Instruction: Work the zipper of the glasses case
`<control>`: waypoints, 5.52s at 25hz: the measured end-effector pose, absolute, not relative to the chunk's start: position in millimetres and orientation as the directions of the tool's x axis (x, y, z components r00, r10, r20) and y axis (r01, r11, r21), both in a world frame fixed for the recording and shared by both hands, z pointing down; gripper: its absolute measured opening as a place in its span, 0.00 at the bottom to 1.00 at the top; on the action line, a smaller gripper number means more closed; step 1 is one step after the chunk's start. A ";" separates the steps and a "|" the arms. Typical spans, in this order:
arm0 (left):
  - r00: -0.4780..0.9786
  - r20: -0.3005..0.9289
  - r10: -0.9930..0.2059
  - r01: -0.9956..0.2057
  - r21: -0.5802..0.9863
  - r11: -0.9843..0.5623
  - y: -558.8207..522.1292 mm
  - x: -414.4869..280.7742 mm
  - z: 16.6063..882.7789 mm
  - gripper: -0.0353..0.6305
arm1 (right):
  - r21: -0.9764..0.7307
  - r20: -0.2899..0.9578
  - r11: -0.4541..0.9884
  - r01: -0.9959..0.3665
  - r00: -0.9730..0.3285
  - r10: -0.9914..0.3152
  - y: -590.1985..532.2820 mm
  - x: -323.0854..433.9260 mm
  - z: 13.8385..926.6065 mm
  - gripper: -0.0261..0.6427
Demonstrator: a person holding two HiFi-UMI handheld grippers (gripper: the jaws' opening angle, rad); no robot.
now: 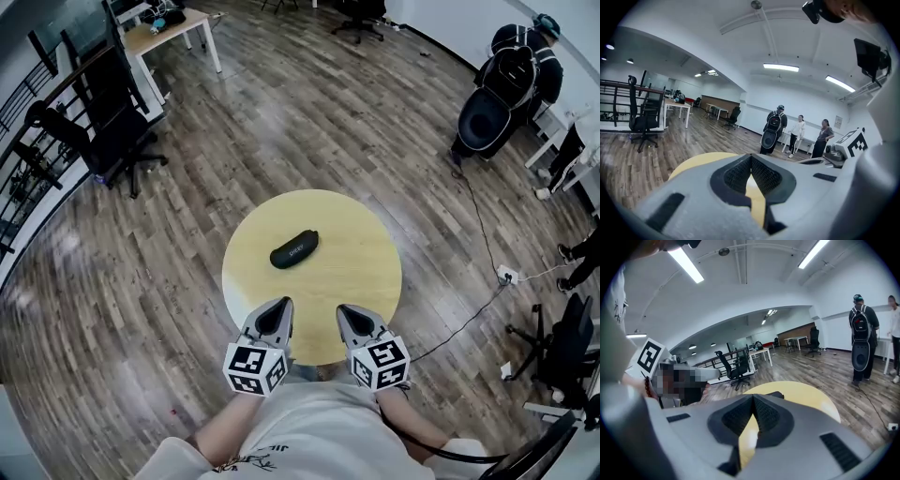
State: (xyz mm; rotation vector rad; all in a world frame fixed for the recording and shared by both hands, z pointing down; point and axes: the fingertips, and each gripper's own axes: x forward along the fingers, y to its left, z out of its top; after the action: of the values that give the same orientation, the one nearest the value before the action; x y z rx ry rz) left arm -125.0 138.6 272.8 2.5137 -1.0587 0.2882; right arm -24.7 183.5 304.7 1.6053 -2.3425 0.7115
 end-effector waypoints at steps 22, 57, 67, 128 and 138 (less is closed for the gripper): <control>0.580 0.398 -0.710 -0.814 0.297 -0.499 82.2 -111.6 290.2 0.06 | -0.262 0.440 0.455 -0.851 -0.525 -0.728 94.8 -3.3 320.6 0.04; 0.544 0.632 -0.551 -0.809 0.221 -0.545 -34.8 -96.1 499.0 0.11 | -0.539 0.523 0.630 -0.559 -0.809 -0.269 -26.9 -41.2 523.0 0.12; 0.545 0.645 -0.536 -0.783 0.162 -0.601 -53.6 -101.4 506.2 0.08 | -0.001 0.654 0.877 -0.481 -0.664 -0.363 -39.5 -15.1 516.0 0.10; 0.559 0.659 -0.504 -0.761 0.166 -0.627 -54.1 -100.0 510.9 0.06 | -0.174 0.723 0.965 -0.196 -0.691 -0.010 30.9 -56.8 542.2 0.04; 0.565 0.656 -0.500 -0.755 0.166 -0.635 -50.6 -103.9 512.8 0.07 | -0.154 0.713 0.922 -0.355 -0.686 -0.145 37.2 -78.7 550.0 0.04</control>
State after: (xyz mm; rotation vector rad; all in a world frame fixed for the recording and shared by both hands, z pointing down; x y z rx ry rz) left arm -103.9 -50.6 512.8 2.3690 -1.0131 0.7987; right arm -78.7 37.2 550.0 0.3534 -2.3265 0.3618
